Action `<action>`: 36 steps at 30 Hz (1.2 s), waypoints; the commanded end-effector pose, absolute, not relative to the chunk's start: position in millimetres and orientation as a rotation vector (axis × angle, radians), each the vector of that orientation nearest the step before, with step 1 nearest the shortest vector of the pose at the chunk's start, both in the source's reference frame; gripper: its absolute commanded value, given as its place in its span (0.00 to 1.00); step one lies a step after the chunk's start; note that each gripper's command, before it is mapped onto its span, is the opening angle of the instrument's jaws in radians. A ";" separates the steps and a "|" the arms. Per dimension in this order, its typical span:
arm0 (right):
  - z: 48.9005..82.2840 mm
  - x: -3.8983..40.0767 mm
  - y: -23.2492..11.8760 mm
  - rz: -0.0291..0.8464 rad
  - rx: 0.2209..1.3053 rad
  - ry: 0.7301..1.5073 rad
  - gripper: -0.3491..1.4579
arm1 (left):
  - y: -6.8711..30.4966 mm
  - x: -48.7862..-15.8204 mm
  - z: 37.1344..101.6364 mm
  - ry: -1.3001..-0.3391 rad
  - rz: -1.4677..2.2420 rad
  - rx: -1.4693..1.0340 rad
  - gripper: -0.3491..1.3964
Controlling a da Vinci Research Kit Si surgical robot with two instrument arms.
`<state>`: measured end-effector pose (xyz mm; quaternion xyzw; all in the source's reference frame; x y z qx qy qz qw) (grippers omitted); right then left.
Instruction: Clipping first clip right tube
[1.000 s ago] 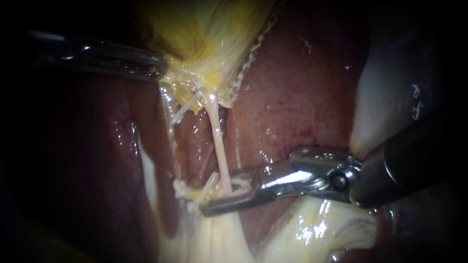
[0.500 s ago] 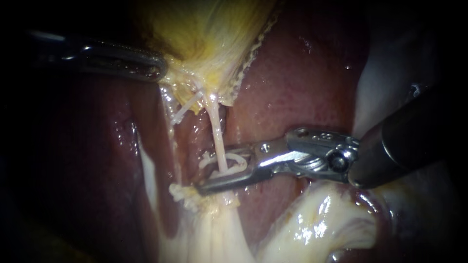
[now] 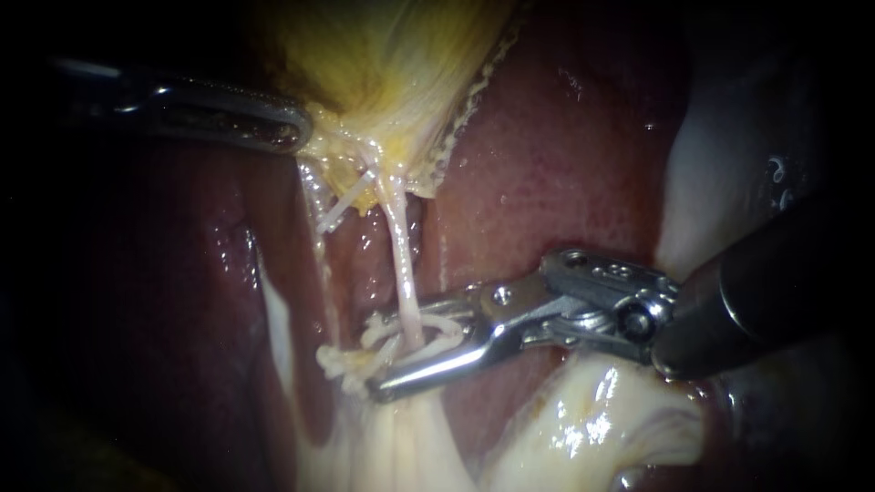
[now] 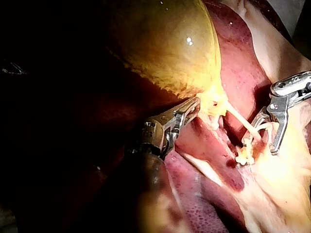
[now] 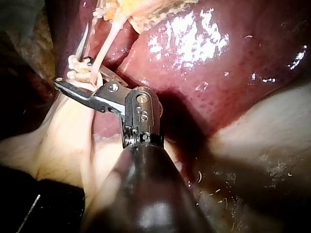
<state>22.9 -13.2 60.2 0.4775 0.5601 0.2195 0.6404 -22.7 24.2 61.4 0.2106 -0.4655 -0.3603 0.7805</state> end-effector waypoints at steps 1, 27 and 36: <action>60.0 22.9 -13.4 0.491 1.099 1.276 0.46 | 24.2 -22.7 61.3 -1.006 -0.778 0.455 0.00; 59.7 23.0 -14.1 0.494 1.104 1.266 0.30 | 24.1 -22.7 61.6 -1.002 -0.782 0.458 0.00; 59.6 22.5 -14.1 0.510 1.083 1.197 0.15 | 24.1 -22.7 61.7 -0.999 -0.781 0.457 0.00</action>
